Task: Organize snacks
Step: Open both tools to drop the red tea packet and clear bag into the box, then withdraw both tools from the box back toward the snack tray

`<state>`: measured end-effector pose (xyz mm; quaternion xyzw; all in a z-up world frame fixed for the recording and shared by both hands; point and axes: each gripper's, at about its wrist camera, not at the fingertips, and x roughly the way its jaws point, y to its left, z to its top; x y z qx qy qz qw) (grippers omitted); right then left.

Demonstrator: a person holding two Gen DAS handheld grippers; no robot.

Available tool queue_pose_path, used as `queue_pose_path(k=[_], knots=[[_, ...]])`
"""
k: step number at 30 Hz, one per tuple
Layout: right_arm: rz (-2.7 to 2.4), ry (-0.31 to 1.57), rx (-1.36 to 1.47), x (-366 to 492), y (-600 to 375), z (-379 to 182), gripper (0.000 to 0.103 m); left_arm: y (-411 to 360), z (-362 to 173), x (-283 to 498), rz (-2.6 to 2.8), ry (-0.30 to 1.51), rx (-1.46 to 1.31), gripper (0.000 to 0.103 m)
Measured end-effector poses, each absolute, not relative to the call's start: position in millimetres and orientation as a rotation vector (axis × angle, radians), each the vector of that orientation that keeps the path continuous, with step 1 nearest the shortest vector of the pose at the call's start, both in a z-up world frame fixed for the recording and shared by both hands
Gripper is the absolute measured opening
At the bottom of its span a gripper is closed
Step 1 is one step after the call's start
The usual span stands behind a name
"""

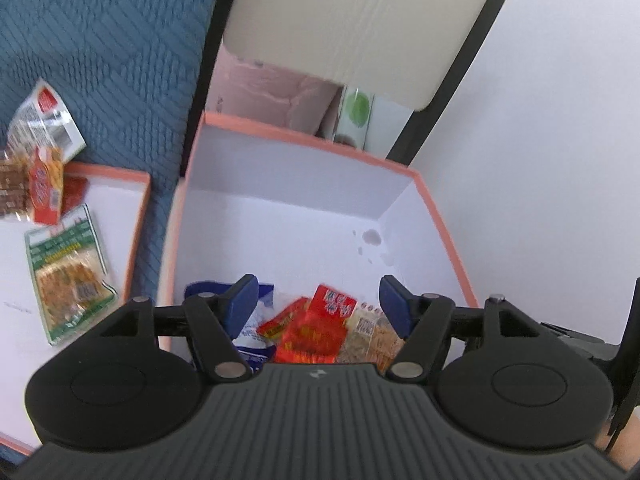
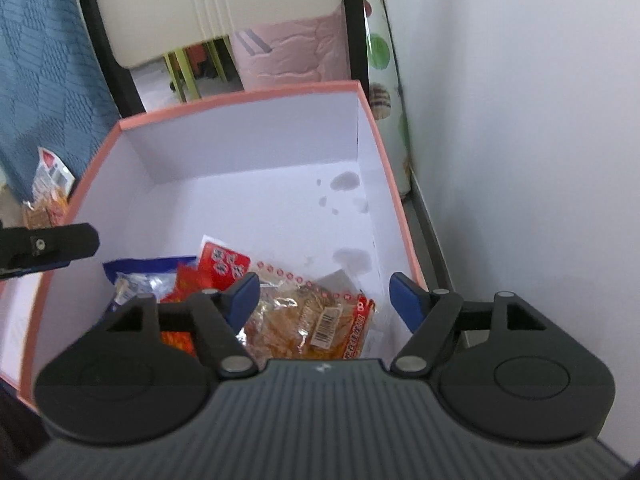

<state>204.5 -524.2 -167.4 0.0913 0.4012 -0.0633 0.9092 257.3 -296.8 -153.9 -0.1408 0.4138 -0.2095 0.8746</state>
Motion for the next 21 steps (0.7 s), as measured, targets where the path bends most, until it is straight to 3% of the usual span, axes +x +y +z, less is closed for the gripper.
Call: queue_pose_path(k=[11,21], knots=[[-0.113,0.699,0.205,172.7,-504.7,-113.4,0.073,-256.6,-90.7,217.5,-0.440,0.679,-0.274,0.072],[-0.079,0.624,0.174,148.7,-466.1,-79.1,0.073,-214.3,-69.2,187.2,-0.427,0.586,-0.259,0.072]])
